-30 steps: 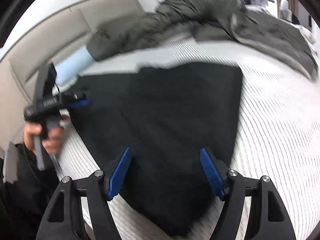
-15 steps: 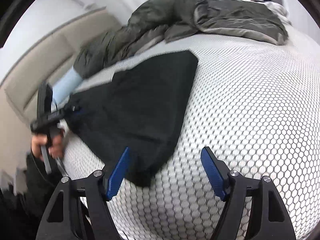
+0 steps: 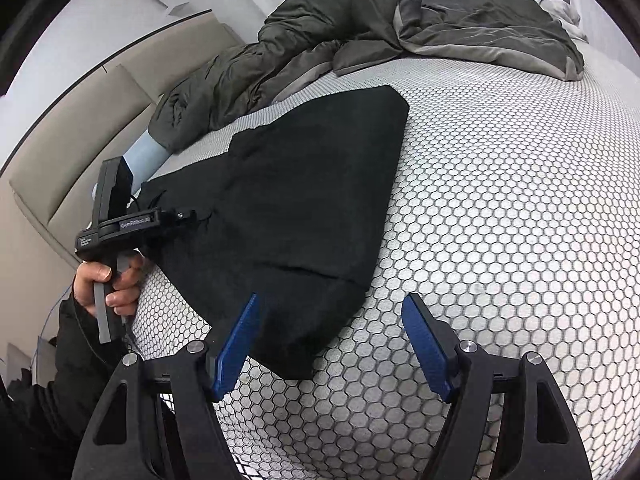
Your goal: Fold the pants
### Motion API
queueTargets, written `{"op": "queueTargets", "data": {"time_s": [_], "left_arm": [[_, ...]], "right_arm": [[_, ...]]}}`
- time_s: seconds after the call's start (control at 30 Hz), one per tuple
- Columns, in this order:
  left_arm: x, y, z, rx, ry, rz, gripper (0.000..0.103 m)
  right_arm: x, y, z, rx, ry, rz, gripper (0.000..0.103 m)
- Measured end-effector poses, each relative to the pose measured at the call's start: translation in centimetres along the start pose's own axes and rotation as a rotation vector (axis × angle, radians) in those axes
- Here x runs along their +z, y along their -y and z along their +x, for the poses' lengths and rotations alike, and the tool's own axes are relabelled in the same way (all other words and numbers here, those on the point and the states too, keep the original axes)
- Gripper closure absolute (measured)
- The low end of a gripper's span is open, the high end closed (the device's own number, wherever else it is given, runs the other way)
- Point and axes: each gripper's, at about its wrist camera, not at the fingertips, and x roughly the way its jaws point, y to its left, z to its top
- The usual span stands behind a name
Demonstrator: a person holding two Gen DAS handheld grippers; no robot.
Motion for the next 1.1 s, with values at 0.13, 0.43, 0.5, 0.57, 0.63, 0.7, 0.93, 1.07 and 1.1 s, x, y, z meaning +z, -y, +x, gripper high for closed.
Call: {"op": "queueTargets", "data": {"time_s": [0.13, 0.43, 0.5, 0.57, 0.63, 0.7, 0.93, 1.07, 1.1], "left_arm": [[-0.2, 1.2, -2.0, 0.003, 0.098, 0.059, 0.092], [0.6, 2.3, -6.4, 0.014, 0.265, 0.052, 0.098], [0.8, 0.9, -8.2, 0.019, 0.304, 0.028, 0.098], [1.2, -1.6, -9.1, 0.036, 0.314, -0.035, 0.098], [1.4, -4.0, -7.8, 0.112, 0.240, -0.103, 0.093], [1.2, -5.2, -6.0, 0.197, 0.150, -0.150, 0.093], [0.7, -2.9, -9.4, 0.151, 0.348, -0.164, 0.017], [0.4, 0.6, -8.0, 0.003, 0.291, -0.080, 0.017], [0.1, 2.0, -6.9, -0.033, 0.249, -0.052, 0.017]], "right_arm": [[0.2, -0.5, 0.6, -0.002, -0.003, -0.014, 0.029], [1.3, -0.6, 1.5, 0.015, 0.020, -0.001, 0.029], [1.6, -0.7, 1.8, 0.015, 0.022, 0.001, 0.029], [1.9, -0.8, 2.1, 0.014, 0.023, 0.003, 0.029], [2.1, -1.1, 2.4, 0.016, 0.015, 0.002, 0.029], [2.1, -1.2, 2.6, 0.012, 0.003, -0.006, 0.029], [1.3, -0.8, 2.0, 0.103, -0.038, 0.021, 0.029], [0.8, -1.1, 2.3, 0.186, -0.048, 0.038, 0.031], [0.8, -1.0, 2.7, 0.199, -0.055, 0.055, 0.034]]}}
